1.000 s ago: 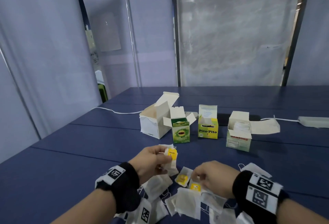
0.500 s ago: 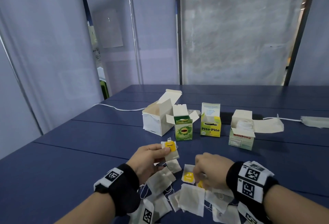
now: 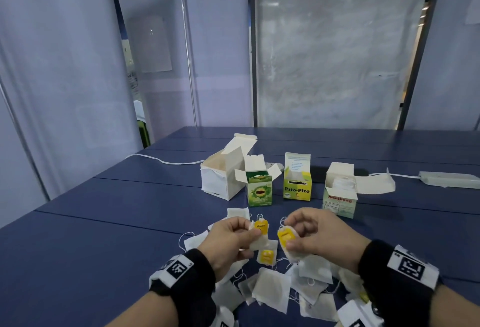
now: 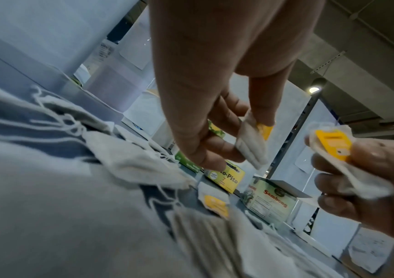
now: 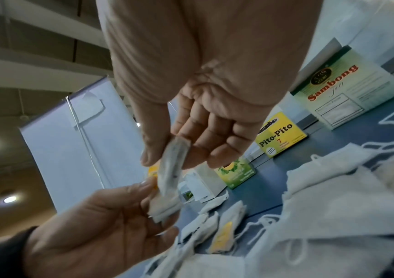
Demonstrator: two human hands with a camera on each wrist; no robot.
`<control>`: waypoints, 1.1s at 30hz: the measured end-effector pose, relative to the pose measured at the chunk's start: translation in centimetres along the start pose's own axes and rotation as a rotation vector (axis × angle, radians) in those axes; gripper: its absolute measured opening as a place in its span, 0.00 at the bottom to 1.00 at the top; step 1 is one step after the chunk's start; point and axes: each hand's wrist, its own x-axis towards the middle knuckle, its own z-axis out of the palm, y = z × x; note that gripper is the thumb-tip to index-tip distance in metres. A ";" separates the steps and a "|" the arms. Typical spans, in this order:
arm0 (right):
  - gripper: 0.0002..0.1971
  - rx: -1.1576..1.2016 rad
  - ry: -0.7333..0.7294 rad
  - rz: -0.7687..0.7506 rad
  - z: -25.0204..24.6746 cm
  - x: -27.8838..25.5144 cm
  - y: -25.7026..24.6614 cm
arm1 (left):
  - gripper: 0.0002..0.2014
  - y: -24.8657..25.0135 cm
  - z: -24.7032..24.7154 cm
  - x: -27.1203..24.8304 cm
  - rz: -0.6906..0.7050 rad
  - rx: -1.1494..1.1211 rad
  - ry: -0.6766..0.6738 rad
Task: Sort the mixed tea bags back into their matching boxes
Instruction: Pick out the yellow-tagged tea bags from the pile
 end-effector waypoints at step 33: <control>0.11 -0.085 0.365 0.085 4.2 3.6 1.0 | 0.07 -0.2 -1.4 -1.2 -0.020 0.052 0.204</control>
